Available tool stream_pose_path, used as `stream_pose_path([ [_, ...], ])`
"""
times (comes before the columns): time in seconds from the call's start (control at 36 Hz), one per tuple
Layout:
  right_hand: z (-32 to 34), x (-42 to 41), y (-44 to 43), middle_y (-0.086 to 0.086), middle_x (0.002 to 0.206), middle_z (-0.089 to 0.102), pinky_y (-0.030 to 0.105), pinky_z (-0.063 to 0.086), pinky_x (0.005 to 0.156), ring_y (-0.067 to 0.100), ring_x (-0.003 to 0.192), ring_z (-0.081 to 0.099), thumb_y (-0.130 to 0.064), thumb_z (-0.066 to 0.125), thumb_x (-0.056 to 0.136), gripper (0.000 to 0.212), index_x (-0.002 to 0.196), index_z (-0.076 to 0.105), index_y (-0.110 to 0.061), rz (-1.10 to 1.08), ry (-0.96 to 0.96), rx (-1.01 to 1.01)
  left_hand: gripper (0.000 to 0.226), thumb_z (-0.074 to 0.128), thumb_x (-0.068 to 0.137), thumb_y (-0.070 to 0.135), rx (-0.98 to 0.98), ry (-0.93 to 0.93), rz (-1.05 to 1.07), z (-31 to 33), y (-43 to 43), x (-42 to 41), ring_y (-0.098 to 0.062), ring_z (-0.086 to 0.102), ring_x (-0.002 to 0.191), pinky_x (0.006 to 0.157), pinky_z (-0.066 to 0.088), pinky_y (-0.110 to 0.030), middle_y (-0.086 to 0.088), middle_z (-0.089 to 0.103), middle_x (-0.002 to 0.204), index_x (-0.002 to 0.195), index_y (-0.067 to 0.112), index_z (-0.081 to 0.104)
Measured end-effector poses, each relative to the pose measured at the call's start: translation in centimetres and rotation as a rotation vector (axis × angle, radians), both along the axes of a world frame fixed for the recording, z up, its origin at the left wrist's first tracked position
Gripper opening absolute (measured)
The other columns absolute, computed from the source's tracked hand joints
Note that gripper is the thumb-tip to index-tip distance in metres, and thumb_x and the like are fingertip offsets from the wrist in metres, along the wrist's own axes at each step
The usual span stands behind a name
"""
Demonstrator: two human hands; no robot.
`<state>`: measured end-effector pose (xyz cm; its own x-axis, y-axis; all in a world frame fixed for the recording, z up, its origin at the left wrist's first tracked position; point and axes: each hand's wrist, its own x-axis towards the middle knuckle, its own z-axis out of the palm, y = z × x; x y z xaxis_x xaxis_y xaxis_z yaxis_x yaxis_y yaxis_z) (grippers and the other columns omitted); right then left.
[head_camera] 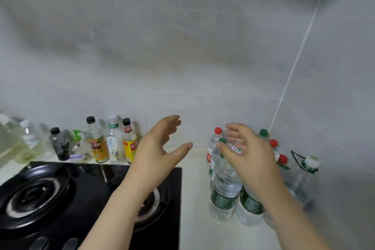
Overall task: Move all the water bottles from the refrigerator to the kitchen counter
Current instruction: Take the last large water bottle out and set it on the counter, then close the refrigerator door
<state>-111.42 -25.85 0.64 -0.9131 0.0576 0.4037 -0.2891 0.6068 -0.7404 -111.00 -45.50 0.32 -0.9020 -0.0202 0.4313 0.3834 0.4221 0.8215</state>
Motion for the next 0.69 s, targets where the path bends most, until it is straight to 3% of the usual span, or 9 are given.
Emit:
stream_pose_path([
  [0.22,7.4,0.8,-4.9,-0.012,0.109,0.065,0.022,0.049,0.093,0.002,0.101,0.061,-0.028,0.074,0.079,0.043,0.119,0.059,-0.028,0.115,0.182,-0.012,0.054,0.076,0.077,0.023,0.001,0.162,0.061,6.1,-4.6,2.8,0.004,0.055,0.113,0.099,0.045,-0.023,0.018,0.061,0.119,0.125,0.031,0.054],
  [0.36,10.3,1.5,-7.2,-0.015,0.107,0.065,0.009,0.046,0.087,-0.003,0.1,0.06,-0.028,0.073,0.08,0.041,0.119,0.06,-0.027,0.19,0.27,0.006,0.052,0.076,0.077,0.022,-0.011,0.225,0.135,8.4,-7.6,4.8,0.003,0.056,0.111,0.098,0.046,-0.025,0.018,0.061,0.118,0.124,0.03,0.055],
  [0.44,11.6,1.7,-8.6,-0.016,0.106,0.065,0.007,0.046,0.086,-0.004,0.099,0.06,-0.029,0.073,0.08,0.041,0.118,0.061,-0.027,0.244,0.298,0.012,0.05,0.076,0.077,0.021,-0.012,0.247,0.198,9.5,-9.2,5.9,0.002,0.057,0.111,0.092,0.049,-0.019,0.019,0.061,0.117,0.122,0.031,0.055],
  [0.69,14.7,1.2,-12.7,-0.012,0.107,0.066,0.018,0.048,0.093,-0.001,0.101,0.06,-0.027,0.072,0.08,0.041,0.119,0.061,-0.024,0.47,0.375,0.009,0.05,0.074,0.078,0.027,-0.113,0.284,0.435,11.9,-11.5,9.8,0.007,0.056,0.11,0.097,0.046,-0.021,0.022,0.06,0.12,0.124,0.031,0.055],
])
